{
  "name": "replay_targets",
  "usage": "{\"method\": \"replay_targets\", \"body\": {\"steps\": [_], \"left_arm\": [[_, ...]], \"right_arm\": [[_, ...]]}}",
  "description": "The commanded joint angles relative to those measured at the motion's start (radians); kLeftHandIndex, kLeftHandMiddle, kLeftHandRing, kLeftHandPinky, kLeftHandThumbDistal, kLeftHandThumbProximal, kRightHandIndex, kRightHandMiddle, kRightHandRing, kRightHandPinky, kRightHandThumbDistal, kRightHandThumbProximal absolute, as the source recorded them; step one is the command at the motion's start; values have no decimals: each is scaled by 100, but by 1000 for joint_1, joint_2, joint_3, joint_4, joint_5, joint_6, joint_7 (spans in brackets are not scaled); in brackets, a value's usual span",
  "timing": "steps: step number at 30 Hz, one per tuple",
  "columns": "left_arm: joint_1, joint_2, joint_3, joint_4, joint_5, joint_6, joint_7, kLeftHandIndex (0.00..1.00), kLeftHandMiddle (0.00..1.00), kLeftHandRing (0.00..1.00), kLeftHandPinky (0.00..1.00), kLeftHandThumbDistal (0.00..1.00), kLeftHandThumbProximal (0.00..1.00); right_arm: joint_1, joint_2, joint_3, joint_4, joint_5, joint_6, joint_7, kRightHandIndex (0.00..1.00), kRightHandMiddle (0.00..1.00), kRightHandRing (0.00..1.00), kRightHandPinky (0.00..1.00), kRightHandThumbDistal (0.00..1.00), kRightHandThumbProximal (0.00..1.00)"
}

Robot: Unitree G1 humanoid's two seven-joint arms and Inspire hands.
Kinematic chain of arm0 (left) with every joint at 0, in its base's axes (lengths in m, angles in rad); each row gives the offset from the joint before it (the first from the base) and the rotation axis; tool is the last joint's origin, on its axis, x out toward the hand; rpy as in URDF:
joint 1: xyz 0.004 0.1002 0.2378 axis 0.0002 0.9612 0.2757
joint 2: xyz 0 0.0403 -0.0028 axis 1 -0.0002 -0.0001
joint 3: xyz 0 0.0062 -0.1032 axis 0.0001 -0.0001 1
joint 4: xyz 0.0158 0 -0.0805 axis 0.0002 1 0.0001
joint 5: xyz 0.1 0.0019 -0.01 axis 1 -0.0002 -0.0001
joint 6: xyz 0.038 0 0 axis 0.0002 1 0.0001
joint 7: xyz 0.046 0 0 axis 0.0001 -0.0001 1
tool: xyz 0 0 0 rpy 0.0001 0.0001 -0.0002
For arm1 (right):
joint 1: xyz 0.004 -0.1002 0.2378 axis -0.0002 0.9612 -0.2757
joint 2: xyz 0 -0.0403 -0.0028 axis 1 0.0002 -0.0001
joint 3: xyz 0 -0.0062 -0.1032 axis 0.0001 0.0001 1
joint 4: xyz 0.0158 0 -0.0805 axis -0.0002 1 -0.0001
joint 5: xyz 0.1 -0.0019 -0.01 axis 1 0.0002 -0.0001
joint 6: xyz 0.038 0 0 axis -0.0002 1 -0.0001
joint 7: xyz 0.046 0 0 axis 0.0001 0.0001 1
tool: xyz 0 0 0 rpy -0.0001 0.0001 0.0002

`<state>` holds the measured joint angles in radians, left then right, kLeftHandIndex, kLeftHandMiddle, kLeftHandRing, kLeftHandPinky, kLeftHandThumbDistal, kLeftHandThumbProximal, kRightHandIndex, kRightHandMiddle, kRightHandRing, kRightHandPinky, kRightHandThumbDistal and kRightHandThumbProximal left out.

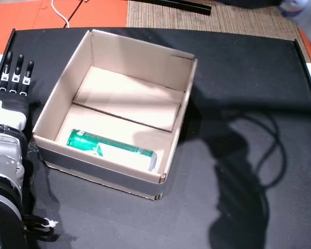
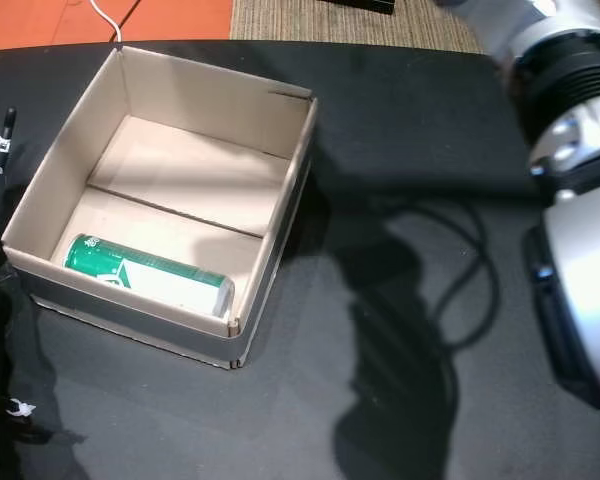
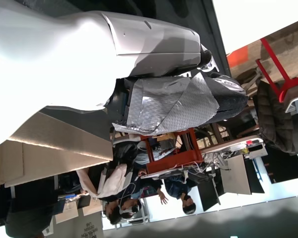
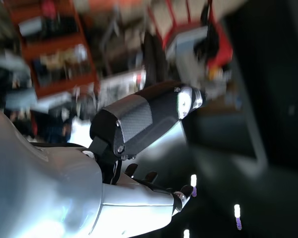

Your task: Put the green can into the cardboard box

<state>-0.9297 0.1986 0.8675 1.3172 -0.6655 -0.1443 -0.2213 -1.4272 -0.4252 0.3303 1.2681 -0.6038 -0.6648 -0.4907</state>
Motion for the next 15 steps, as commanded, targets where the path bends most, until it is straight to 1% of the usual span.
{"method": "replay_targets", "body": {"steps": [1,2,3,4,6,8,9,10,11,13,14,15], "left_arm": [[21,15,-1,2,-7,8,-14,55,55,64,87,0,100],[22,16,0,2,-8,8,-15,53,53,62,84,0,97],[23,18,2,3,-9,7,-13,51,51,61,83,0,92],[24,19,3,4,-9,6,-12,50,51,60,81,0,89],[26,22,1,4,-6,5,-9,49,48,56,78,0,88],[26,24,1,4,-5,3,2,45,44,53,74,0,86],[27,26,0,5,-4,5,0,45,43,52,75,0,86],[28,28,-1,5,-3,6,-2,45,42,52,75,0,86],[29,30,-2,5,-2,7,-5,44,42,51,74,0,85],[32,32,-4,4,-1,3,-13,45,42,50,72,0,86],[31,32,-5,4,0,2,-10,45,42,50,72,0,86],[30,32,-6,4,1,1,-4,44,41,50,73,0,86]], "right_arm": [[45,-49,-25,-5,11,-9,-43,90,100,100,100,92,39],[60,-69,-40,-5,27,-17,-47,90,100,100,100,91,39],[79,-91,-62,-7,47,-24,-50,91,100,100,100,92,39],[93,-106,-80,-10,63,-29,-50,90,100,100,100,92,39],[132,-149,-119,-19,90,-49,-57,90,100,100,100,91,42],[178,-189,-164,-35,132,-89,-41,91,100,100,100,90,40],[213,-212,-190,-58,155,-116,-43,90,100,100,100,90,42],[251,-236,-213,-89,170,-143,-52,89,99,100,100,89,47],[283,-253,-230,-119,178,-161,-61,88,98,100,100,88,49],[368,-280,-277,-195,214,-210,-62,88,98,100,100,80,49],[419,-285,-305,-241,249,-228,-41,86,98,100,100,77,49],[470,-285,-332,-288,284,-237,-18,83,98,100,100,77,48]]}}
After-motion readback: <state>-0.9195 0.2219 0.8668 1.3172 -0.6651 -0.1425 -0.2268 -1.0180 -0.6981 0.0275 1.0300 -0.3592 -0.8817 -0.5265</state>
